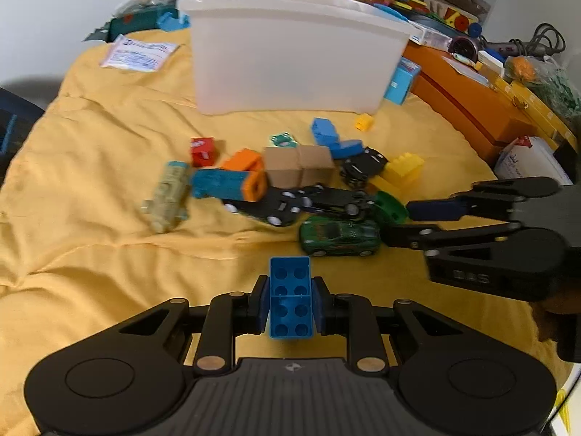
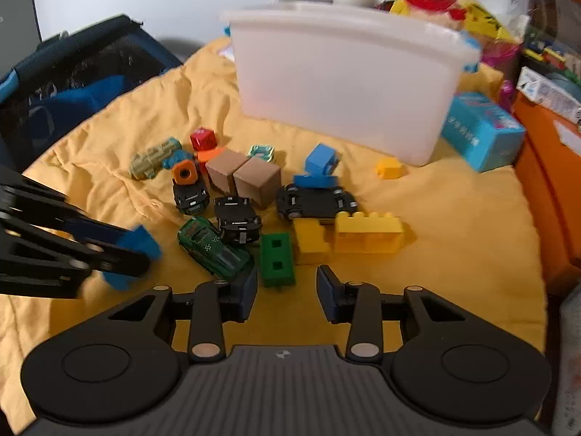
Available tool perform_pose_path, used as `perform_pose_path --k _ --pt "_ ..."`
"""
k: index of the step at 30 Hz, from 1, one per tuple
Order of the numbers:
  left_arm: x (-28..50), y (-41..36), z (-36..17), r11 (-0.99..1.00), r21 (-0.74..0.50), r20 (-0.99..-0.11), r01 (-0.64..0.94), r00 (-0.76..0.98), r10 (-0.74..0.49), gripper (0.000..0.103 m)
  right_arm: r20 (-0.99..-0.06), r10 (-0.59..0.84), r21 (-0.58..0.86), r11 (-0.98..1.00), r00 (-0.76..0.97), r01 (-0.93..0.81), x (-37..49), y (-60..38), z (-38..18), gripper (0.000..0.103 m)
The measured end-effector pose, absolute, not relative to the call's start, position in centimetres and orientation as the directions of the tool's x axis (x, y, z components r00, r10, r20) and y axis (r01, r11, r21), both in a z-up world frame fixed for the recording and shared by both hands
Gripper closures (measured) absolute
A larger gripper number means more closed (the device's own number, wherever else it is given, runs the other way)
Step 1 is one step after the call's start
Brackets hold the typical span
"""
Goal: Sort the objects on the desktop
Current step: 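Grasp the blue duplo brick with the left tool while the right grasps a small green block, then carry the blue brick and green block over the bin and release both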
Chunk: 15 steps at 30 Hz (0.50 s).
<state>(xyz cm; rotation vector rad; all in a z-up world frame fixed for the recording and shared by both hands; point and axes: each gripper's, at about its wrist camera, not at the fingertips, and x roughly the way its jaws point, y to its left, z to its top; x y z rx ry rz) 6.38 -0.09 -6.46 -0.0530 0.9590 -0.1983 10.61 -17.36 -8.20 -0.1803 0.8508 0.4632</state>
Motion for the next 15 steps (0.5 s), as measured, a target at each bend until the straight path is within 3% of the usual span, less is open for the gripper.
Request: perform_pose_path --k 3,5,15 --pt "6.1 0.7 -5.8 0.983 -0.122 -0.800 0.140 0.573 -0.181 0.076 -0.772 0.307 0.013 0.883 0.556 -0.470 11.3 -16.3 -9.2 0.068" --pt "6.1 1.0 -5.0 0.982 -0.122 -0.791 0.141 0.585 -0.182 0.076 -0.769 0.312 0.014 0.881 0.558 -0.473 11.5 -16.3 -9.1 0.079" --pt "8.5 1.9 3.3 0.974 -0.150 -0.677 0.169 0.701 -0.226 0.076 -0.682 0.377 0.165 0.914 0.626 -0.370 10.5 -21.6 -1.7 0.079"
